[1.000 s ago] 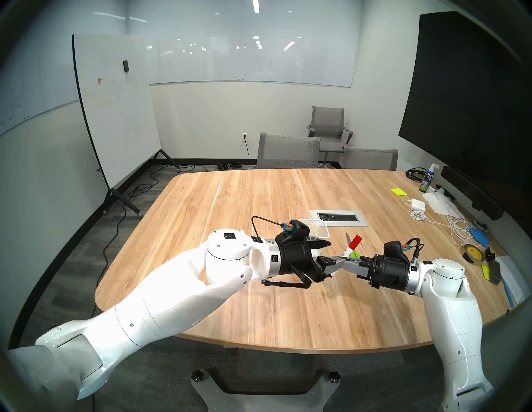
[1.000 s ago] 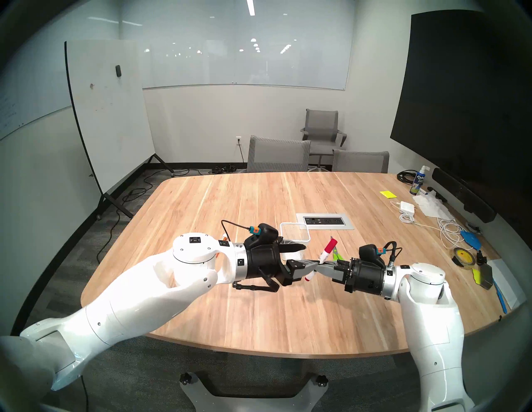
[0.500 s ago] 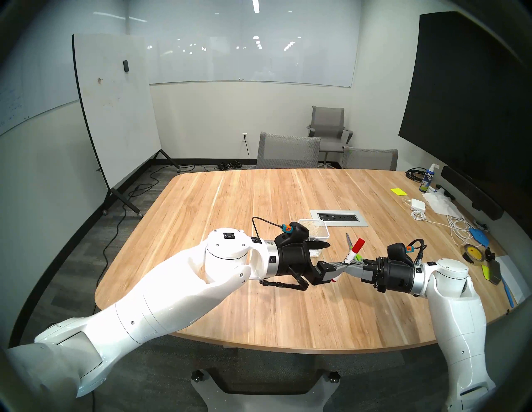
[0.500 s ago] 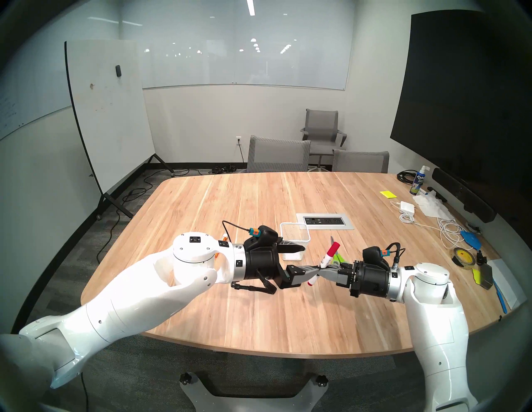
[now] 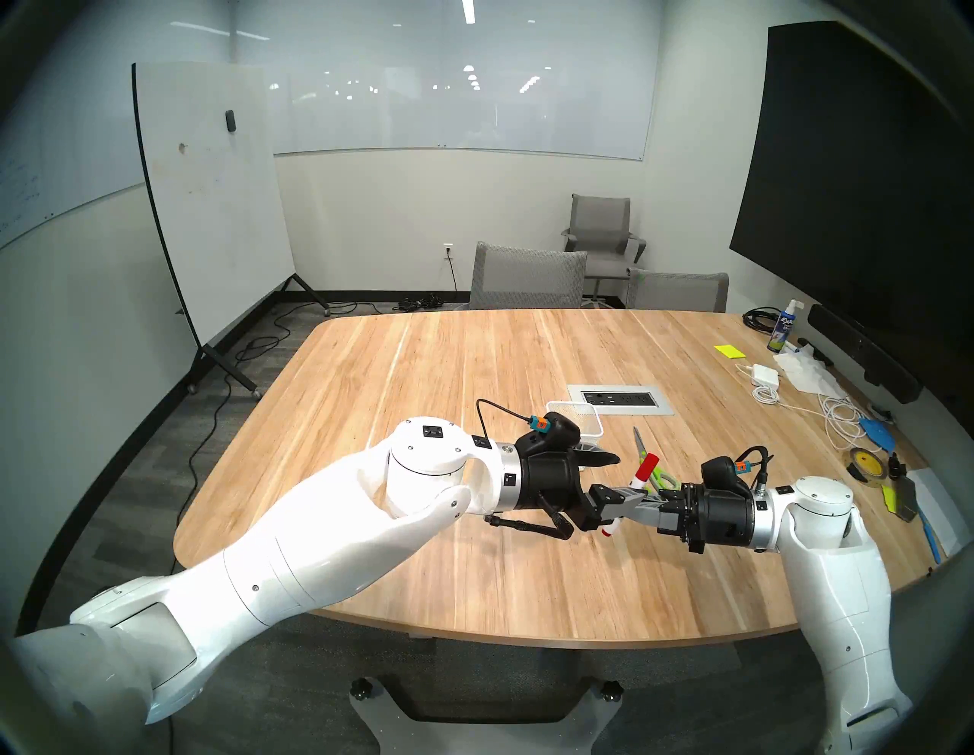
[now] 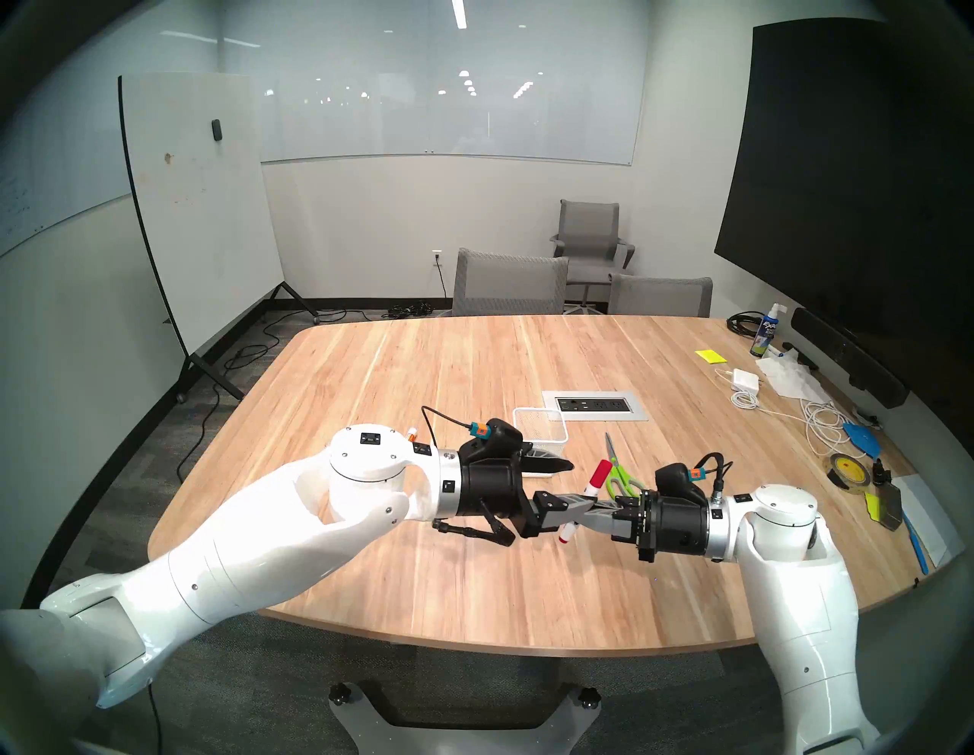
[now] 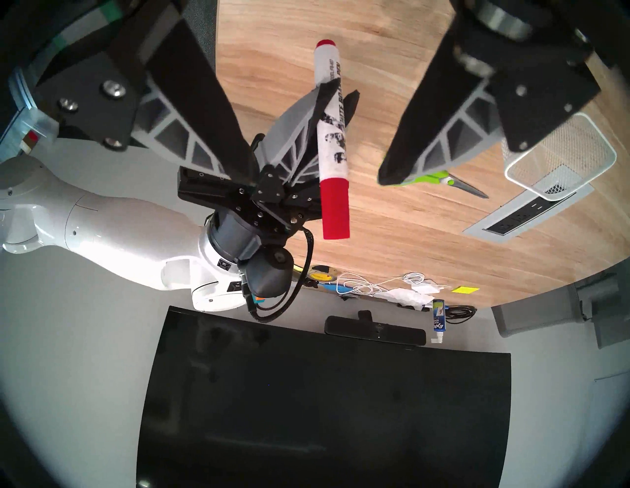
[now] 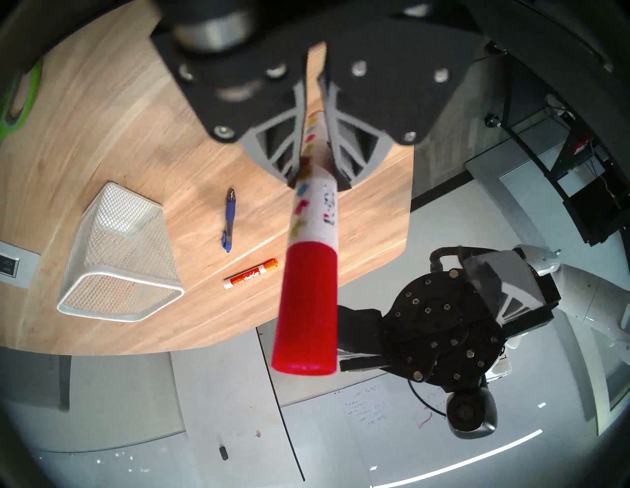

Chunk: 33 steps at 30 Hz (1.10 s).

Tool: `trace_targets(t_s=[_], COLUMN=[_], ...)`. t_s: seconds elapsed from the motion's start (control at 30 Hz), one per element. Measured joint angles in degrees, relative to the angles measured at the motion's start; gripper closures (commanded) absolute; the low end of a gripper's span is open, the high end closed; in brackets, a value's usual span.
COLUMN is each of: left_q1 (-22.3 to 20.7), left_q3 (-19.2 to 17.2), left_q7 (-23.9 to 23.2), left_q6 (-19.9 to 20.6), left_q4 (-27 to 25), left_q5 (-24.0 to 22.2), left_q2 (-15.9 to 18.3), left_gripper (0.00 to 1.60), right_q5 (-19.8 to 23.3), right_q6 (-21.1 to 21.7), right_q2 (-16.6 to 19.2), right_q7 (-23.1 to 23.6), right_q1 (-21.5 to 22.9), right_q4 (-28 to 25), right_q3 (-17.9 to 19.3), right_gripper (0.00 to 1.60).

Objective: Place the pen, the marker, and the scissors into the pen holder

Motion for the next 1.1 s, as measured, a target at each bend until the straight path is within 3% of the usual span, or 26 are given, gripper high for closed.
trace_targets(t_s=[0.37,0.67,1.1], left_q1=[-0.99,-1.79,-2.46], left_q3=[0.81,0.91,1.47], left_q7=[-0.99,-1.80,-3.21], left_q6=[0.02,0.16,0.48], left_q4=[2.10,3.12,4.55], left_q5=[-0.13,-0.28,-0.34], left_q2=[-1.63,-2.55,-3.44], left_gripper=[0.41,0.54,0.55], right_q5=[0.02,0.13,0.63], right_q6=[-0.54,-0.60,-0.61], right_q2=[0.27,0.45,1.17], right_q7=[0.61,0.87,0.99], right_q1=[-0.07,-0.57,-1.30], right_q4=[-0.36,-1.25,-2.01], right_q3=[0.33,0.50,0.58], right_gripper=[1.60,1.60,1.60])
